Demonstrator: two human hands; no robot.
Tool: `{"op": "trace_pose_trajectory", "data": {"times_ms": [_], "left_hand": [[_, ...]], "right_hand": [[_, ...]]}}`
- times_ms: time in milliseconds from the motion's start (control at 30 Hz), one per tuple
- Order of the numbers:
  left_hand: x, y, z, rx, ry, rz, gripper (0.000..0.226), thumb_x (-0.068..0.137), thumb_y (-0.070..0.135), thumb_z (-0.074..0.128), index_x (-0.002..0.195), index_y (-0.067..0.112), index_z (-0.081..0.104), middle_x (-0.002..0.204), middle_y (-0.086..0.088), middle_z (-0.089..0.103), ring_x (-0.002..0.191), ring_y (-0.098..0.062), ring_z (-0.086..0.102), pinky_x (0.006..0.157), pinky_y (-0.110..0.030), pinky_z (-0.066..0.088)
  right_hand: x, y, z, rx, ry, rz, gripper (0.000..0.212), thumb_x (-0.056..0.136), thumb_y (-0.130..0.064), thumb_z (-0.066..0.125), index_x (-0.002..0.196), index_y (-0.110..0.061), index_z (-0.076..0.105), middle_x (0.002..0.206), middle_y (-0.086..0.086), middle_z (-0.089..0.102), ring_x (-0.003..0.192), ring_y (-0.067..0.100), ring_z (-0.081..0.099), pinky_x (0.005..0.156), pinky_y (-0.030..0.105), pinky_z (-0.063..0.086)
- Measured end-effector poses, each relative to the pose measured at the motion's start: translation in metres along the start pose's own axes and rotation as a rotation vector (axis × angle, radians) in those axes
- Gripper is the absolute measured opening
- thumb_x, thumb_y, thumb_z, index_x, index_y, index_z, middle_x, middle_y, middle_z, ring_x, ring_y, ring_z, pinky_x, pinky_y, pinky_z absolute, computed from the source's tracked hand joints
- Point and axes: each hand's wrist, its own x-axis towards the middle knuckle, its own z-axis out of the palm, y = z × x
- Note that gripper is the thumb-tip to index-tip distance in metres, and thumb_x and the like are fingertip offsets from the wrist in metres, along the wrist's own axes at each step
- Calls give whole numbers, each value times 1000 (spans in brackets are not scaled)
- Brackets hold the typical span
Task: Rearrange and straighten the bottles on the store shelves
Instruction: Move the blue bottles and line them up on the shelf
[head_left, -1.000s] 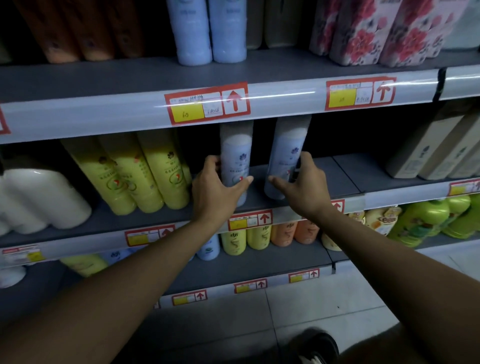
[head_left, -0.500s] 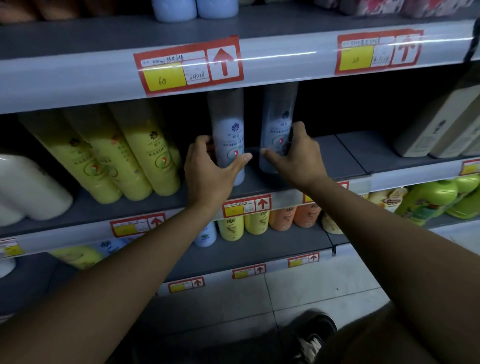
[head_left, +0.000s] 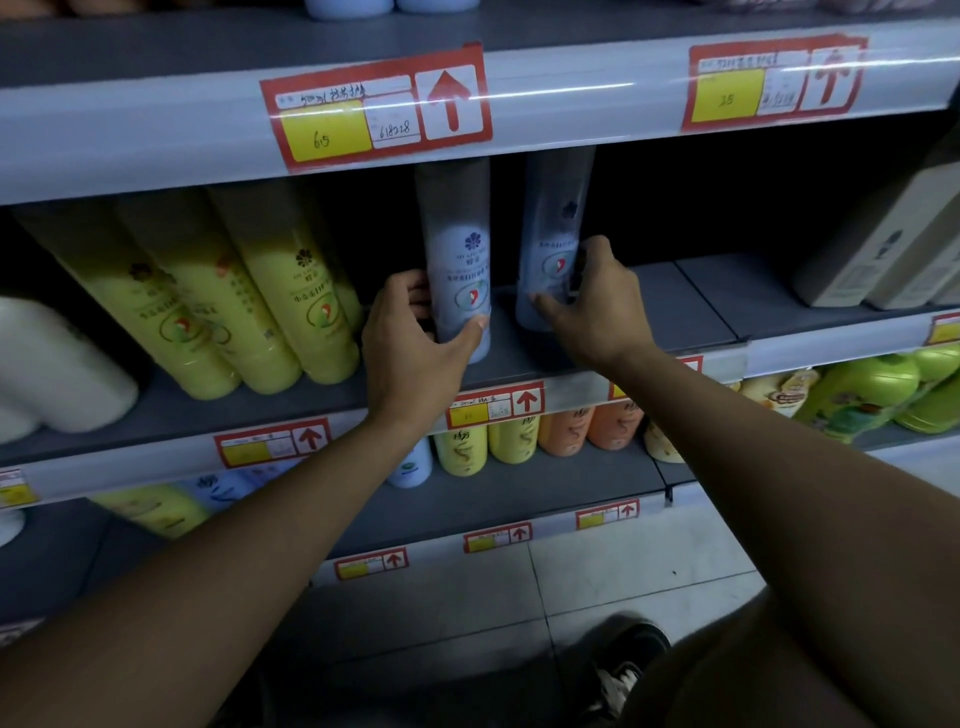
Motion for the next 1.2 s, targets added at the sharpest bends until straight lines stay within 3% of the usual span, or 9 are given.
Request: {"op": "trace_pose_trajectory", "data": {"times_ms": [433, 1200], "left_hand": [[4, -4, 4, 10, 25, -19, 60, 77, 40, 86, 127, 26, 56, 122, 6, 67, 105, -6, 69, 84, -38, 63], [3, -7, 8, 10, 72, 7, 58, 78, 42, 84, 127, 26, 56, 122, 5, 66, 107, -9, 68, 83, -38, 63]], "right_hand": [[21, -5, 22, 9, 2, 51, 50, 88, -34, 82, 120, -6, 56, 126, 15, 65, 115, 34, 64, 97, 49, 55], [38, -8, 49, -6, 41, 14, 40, 89, -39, 79, 105, -3, 73, 106, 13, 73, 94, 27, 71, 81, 42, 62]]}}
